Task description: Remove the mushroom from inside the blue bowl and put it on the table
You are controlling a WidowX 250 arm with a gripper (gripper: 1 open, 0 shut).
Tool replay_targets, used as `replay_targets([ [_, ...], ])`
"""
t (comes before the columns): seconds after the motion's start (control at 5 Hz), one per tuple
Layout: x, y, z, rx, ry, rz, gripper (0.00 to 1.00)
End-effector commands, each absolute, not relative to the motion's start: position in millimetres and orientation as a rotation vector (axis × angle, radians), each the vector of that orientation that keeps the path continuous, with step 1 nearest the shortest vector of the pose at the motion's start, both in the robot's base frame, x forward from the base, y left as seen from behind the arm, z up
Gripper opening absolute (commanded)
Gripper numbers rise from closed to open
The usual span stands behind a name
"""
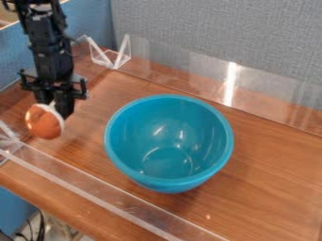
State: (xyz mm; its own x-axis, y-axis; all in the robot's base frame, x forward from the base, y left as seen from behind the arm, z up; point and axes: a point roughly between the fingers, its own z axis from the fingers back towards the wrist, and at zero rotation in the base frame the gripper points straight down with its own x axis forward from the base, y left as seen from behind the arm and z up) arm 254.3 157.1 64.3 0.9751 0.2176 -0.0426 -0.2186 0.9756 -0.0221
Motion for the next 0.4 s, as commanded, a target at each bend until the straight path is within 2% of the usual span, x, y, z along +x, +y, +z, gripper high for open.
replay_targets([
  [0.0,257.4,160.9,77.5,0.005,-0.008,0.234,0.00],
  [0.2,266.3,169.4,63.2,0.008,0.010,0.266,0.00],
])
